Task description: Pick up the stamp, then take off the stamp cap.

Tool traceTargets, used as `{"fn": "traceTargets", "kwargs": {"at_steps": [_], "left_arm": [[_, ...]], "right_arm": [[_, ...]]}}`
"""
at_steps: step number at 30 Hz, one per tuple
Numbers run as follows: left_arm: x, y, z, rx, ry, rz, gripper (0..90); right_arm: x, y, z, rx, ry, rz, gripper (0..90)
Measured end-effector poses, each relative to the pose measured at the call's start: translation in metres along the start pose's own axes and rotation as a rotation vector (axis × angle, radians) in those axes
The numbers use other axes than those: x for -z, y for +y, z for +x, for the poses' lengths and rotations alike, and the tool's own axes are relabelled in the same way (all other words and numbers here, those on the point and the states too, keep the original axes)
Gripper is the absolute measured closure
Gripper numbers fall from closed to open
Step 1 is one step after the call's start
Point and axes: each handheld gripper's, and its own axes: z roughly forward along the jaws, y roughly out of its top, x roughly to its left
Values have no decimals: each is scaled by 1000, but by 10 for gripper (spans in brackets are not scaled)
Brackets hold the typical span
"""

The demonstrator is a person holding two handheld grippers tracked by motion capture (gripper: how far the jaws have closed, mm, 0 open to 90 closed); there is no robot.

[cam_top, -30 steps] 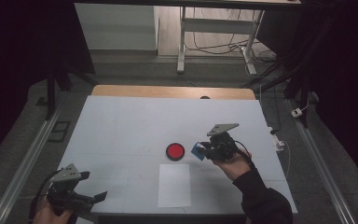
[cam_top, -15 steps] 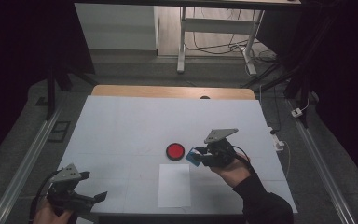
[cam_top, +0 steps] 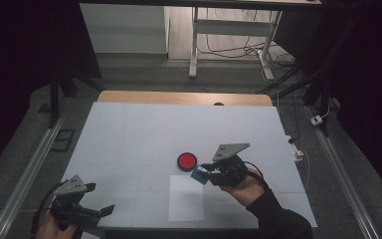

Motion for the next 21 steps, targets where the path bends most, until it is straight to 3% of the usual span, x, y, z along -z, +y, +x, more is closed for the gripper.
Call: {"fn": "traceTargets", "kwargs": {"at_steps": [12,21], "left_arm": [[0,0,1,7,-7,1,0],[0,0,1,7,-1,1,0]], "right_arm": [[-1,3,15,42,42,2,706],[-1,3,14,52,48,4,705]]}}
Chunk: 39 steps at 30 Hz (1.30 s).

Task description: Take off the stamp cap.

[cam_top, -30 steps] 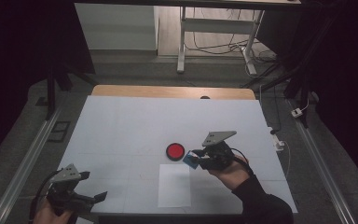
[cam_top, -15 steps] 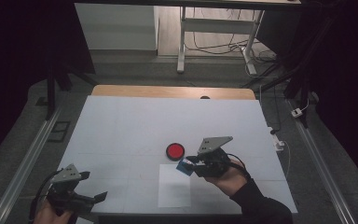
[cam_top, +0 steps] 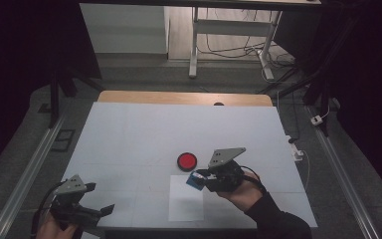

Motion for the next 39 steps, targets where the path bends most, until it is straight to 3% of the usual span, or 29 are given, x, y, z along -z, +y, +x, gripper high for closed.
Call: {"fn": "traceTargets", "kwargs": {"at_steps": [8,16,19,25,39], "left_arm": [[0,4,-4,-43,-5,-10,0],[-7,10,-6,-71,-80,-12,0],[-9,12,-7,-82,-102,-35,0],[-14,19,-12,-112,-112,-58,0],[-34,35,-24,-169,-140,-35,0]], "right_arm": [[0,1,1,-4,-5,-7,705],[1,2,2,7,-8,-10,704],[1,3,2,12,-3,-13,705],[3,5,4,11,4,-19,705],[5,6,7,46,25,-30,705]]}}
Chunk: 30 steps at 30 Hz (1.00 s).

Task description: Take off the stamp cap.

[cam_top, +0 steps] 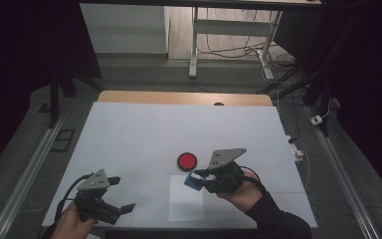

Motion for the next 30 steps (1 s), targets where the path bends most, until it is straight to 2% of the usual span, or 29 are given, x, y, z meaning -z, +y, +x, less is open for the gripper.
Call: {"fn": "traceTargets", "kwargs": {"at_steps": [4,14,20,30], "left_arm": [[-6,7,-1,-24,-8,9,0],[-23,24,-5,-79,6,17,2],[-35,34,-7,-109,-52,14,2],[-54,49,-11,-157,-119,10,2]], "right_arm": [[1,1,0,-1,10,-7,705],[2,4,1,1,26,-18,705],[3,6,2,12,37,-19,705],[0,10,5,36,58,-19,705]]}}
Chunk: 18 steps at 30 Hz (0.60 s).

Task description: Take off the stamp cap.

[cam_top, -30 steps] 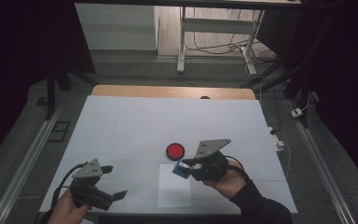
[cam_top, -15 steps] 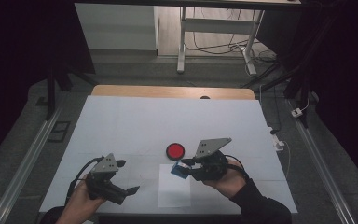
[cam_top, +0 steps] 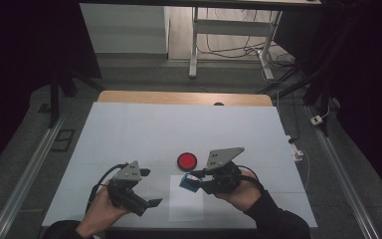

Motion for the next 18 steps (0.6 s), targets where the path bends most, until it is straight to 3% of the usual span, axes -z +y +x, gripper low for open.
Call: {"fn": "traceTargets", "kwargs": {"at_steps": [18], "left_arm": [[-36,23,-1,-93,-110,-4,6]], "right_arm": [[-3,6,7,33,37,-11,705]]}}
